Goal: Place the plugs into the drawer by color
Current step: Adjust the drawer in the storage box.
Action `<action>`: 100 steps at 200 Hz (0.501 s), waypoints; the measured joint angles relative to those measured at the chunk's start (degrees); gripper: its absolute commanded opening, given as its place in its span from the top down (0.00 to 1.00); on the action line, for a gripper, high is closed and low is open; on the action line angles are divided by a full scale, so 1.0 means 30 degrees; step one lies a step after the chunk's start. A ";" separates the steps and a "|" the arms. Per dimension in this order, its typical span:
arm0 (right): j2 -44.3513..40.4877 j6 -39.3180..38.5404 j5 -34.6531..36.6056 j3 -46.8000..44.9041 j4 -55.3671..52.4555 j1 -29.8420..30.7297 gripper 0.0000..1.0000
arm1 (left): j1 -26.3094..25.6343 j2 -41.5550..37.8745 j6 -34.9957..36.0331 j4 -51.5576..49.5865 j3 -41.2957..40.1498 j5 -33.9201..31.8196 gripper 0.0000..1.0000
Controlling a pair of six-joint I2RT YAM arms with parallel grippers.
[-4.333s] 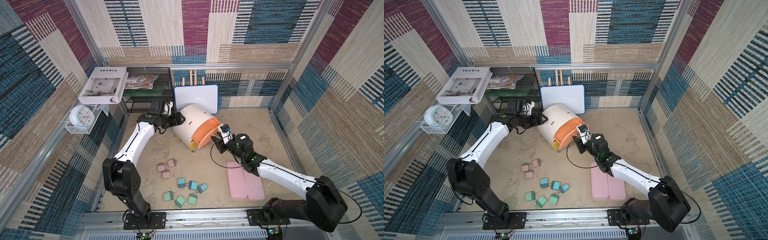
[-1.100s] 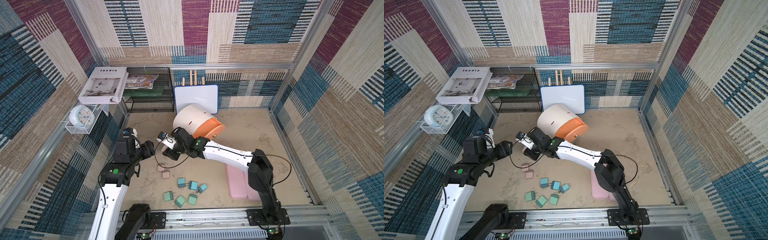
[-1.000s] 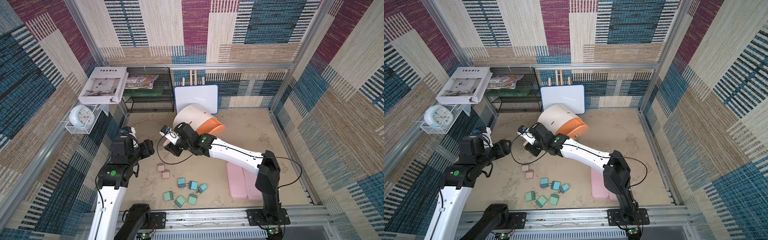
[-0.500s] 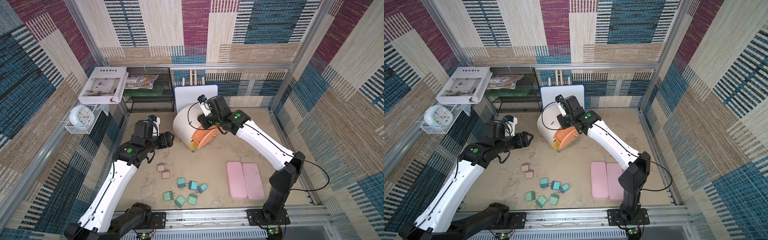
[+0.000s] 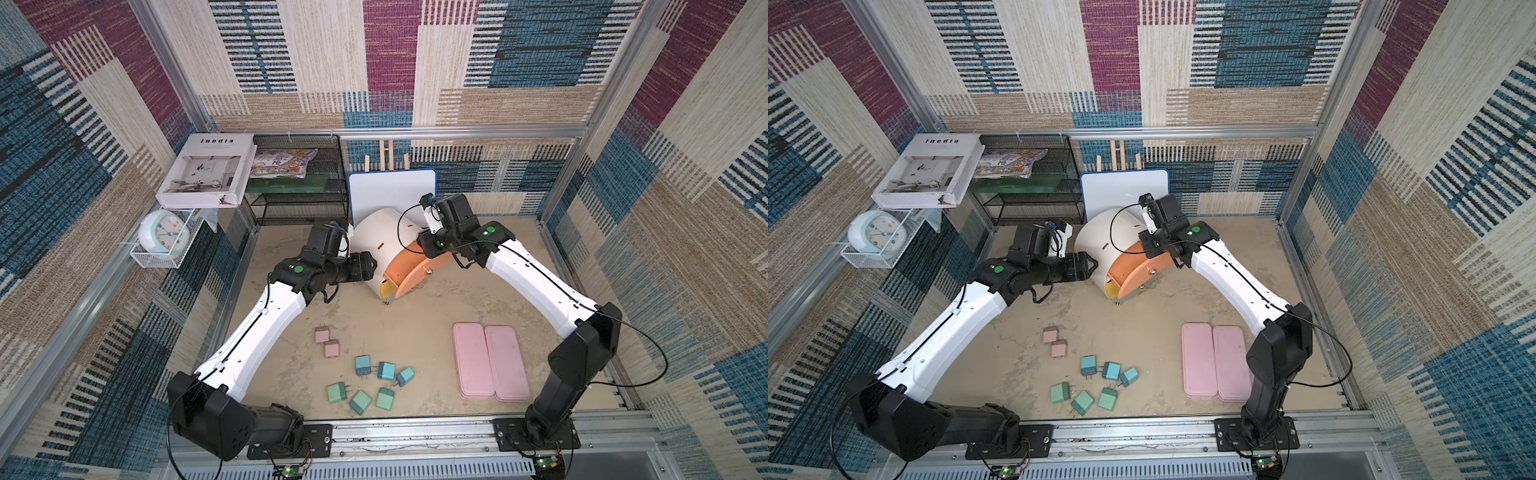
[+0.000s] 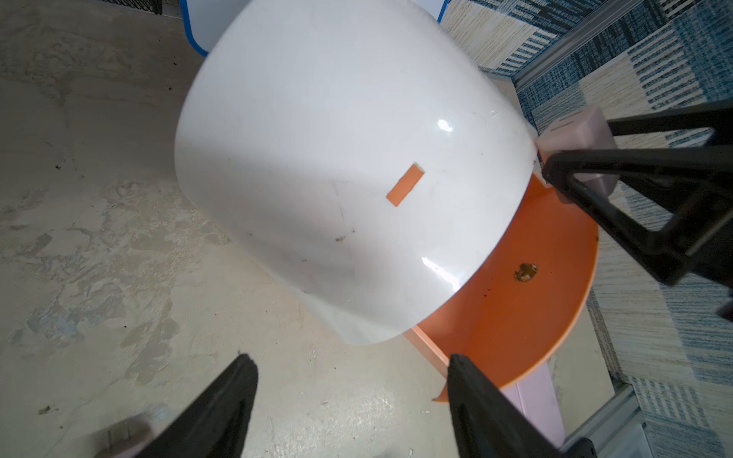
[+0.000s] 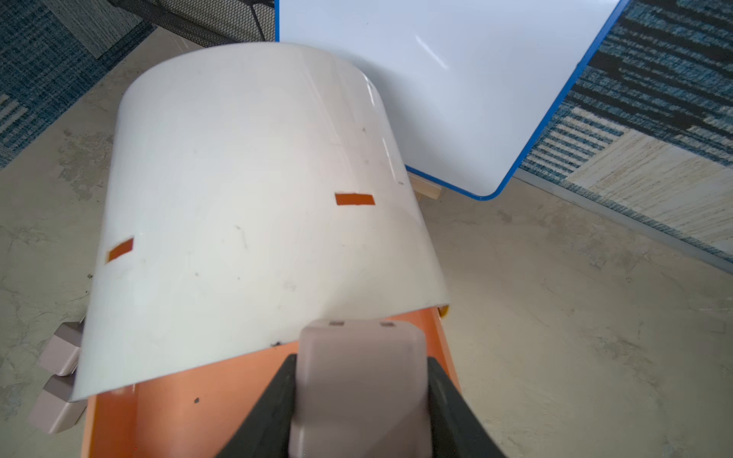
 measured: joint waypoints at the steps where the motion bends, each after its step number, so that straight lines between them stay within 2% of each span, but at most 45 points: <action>1: -0.0044 0.0015 0.0000 -0.0058 0.0015 0.0000 0.68 | 0.0000 0.0036 -0.0015 0.0007 0.0022 0.0015 0.20; 100: -0.1931 0.0117 -0.0226 -0.2404 0.0131 -0.0109 0.66 | -0.0036 0.2295 -0.0729 0.0503 0.1413 0.0386 0.20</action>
